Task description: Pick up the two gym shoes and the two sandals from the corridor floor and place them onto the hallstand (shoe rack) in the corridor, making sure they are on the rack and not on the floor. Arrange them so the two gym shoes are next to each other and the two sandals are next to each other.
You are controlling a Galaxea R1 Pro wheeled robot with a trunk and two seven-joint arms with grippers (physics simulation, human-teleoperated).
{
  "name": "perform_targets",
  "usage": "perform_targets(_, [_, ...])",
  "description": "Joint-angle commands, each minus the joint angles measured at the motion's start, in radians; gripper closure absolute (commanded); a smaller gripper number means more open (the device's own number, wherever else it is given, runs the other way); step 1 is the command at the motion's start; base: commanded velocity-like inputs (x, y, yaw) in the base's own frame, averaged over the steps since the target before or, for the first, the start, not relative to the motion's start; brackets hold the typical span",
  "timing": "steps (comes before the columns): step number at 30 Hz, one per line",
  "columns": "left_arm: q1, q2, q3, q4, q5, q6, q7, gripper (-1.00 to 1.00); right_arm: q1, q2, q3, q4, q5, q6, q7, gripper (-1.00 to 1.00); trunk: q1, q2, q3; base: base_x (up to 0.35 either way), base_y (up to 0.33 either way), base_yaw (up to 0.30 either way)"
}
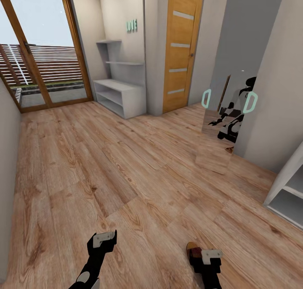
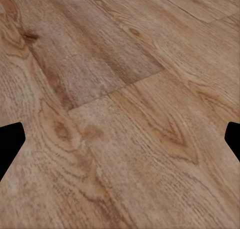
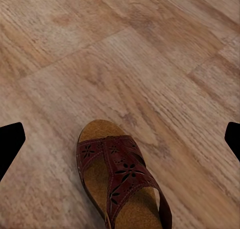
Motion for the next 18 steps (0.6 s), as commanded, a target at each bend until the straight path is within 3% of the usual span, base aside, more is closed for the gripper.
perform_targets(1, [0.0,0.0,0.0,0.0,0.0,0.0,0.0,-1.0,0.0,0.0,0.0,0.0,0.0,0.0,0.0,-1.0,0.0,0.0,0.0,0.0,0.0,0.0])
perform_targets(15, [0.006,-0.008,-0.003,-0.004,0.001,0.004,0.009,-1.0,0.003,0.004,0.0,-0.006,0.0,0.008,-0.003,-1.0,0.0,0.0,0.0,0.0,0.0,0.0])
perform_targets(18, [0.0,0.007,-0.006,-0.01,0.0,0.009,0.019,-1.0,0.006,-0.002,0.002,-0.018,0.001,0.024,-0.005,-1.0,0.0,0.0,0.0,0.0,0.0,0.0])
